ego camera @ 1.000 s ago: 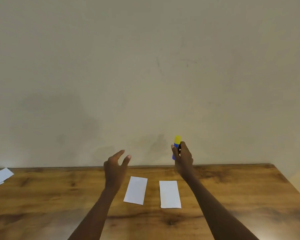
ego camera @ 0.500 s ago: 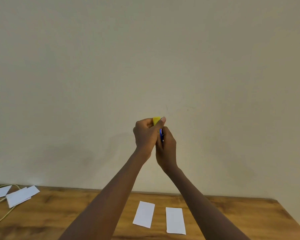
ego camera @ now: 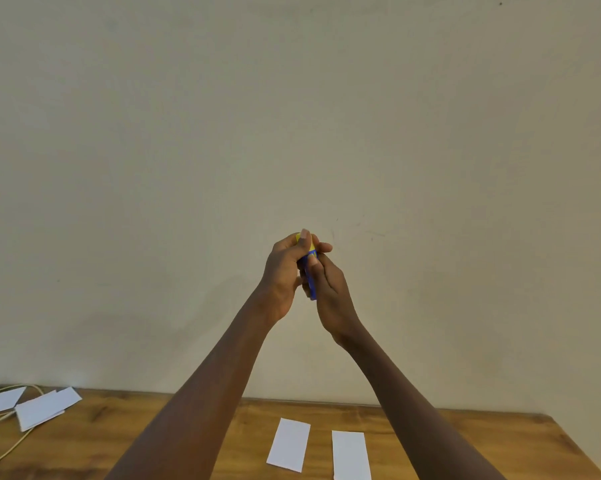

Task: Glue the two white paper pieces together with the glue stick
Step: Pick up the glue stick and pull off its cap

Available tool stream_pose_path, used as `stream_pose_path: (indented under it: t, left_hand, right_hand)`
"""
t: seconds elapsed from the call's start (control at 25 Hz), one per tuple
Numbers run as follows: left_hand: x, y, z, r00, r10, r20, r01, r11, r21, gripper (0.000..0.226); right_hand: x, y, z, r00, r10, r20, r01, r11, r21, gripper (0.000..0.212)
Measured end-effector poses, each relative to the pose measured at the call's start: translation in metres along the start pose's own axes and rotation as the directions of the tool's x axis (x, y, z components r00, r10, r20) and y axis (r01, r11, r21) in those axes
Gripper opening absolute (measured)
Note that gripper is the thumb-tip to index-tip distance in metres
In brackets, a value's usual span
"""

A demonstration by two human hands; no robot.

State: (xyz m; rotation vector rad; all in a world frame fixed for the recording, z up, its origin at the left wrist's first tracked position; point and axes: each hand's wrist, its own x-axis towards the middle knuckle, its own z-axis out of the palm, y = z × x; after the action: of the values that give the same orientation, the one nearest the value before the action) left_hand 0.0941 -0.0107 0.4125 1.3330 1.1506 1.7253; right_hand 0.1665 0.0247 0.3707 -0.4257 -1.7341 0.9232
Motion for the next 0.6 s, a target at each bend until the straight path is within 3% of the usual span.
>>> stream_pose_path:
  t: [0.16,0.28,0.4,0.52,0.6]
  left_hand:
    - [-0.004,0.002,0.004,0.999,-0.033,0.039,0.039,0.988,-0.147,0.032]
    - [0.004,0.022,-0.013,0.999,0.002,-0.051,-0.022,0.921,-0.389,0.031]
    - [0.009,0.04,-0.033,0.986,0.053,-0.156,-0.091,0.964,-0.25,0.025]
    - [-0.005,0.025,-0.025,0.996,-0.026,-0.088,0.02,0.998,-0.066,0.026]
    - [-0.015,0.009,-0.018,0.995,-0.083,-0.055,0.08,0.995,-0.051,0.023]
  right_hand:
    - [0.0,-0.011,-0.008,0.996,0.055,0.075,-0.061,0.995,0.084,0.024]
    - [-0.009,-0.004,-0.016,0.986,0.11,0.129,-0.128,0.982,0.141,0.03]
    - [-0.017,0.003,-0.021,0.986,0.141,0.091,-0.157,0.966,0.205,0.028]
    - [-0.012,-0.007,-0.015,0.995,0.098,0.008,-0.097,0.967,0.234,0.025]
    - [-0.009,-0.014,-0.009,0.996,0.086,-0.011,-0.081,0.966,0.245,0.022]
